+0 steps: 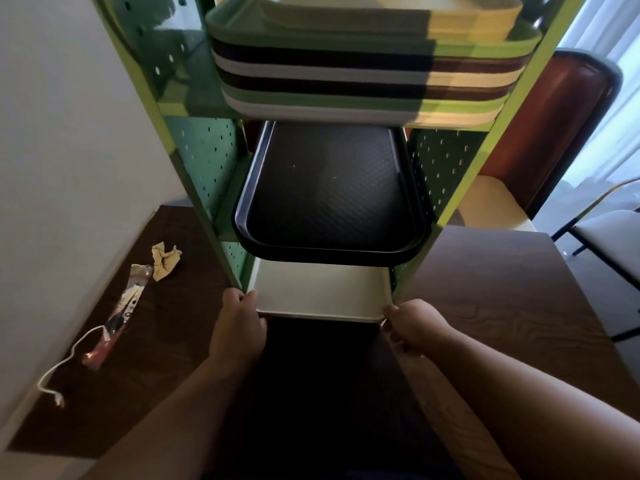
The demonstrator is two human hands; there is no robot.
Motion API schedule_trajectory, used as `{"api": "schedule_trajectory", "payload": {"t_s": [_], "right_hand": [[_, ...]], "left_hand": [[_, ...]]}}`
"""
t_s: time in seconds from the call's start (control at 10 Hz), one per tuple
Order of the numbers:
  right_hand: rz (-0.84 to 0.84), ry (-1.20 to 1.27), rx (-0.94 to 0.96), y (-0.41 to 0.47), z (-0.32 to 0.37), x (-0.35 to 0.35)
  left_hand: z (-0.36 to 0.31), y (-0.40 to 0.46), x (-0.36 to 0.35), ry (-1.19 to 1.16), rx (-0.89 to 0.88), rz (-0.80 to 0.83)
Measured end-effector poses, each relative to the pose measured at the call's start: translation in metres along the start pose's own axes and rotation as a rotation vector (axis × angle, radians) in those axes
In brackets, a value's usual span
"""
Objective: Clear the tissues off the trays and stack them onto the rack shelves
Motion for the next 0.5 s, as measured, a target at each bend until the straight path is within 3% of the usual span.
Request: {"api": "schedule_trajectory", "payload": {"t_s": [0.2,0.3,0.4,0.5], "right_hand": [[0.025,-0.009,-0.013,-0.002,-0.008,-0.004],[0.06,0.055,-0.011,-0.003,-0.021,-0.005],[0.053,0.081,0.024,0.002,-0.037,0.001],[0.069,0.13,0.087,0.003,-0.043,0.015]], "left_hand": [[-0.016,0.005,0.002,0.044,0.167,0.134],[-0.04,-0.002,0.006,0.168,0.166,0.096],[-0.072,-0.003,0.005,0.208,0.046,-0.013],[-0.107,0.001,-0.006,0.031,-0.065,0.047]]}}
Point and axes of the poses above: each hand's wrist, its own y-axis towards the middle knuckle, its own x-axis out of the back of the hand, z = x × y, the point moved 3 cm from there along y, towards the middle knuckle, and after that the axes turned 12 degrees about z, right-handed, at the moved point
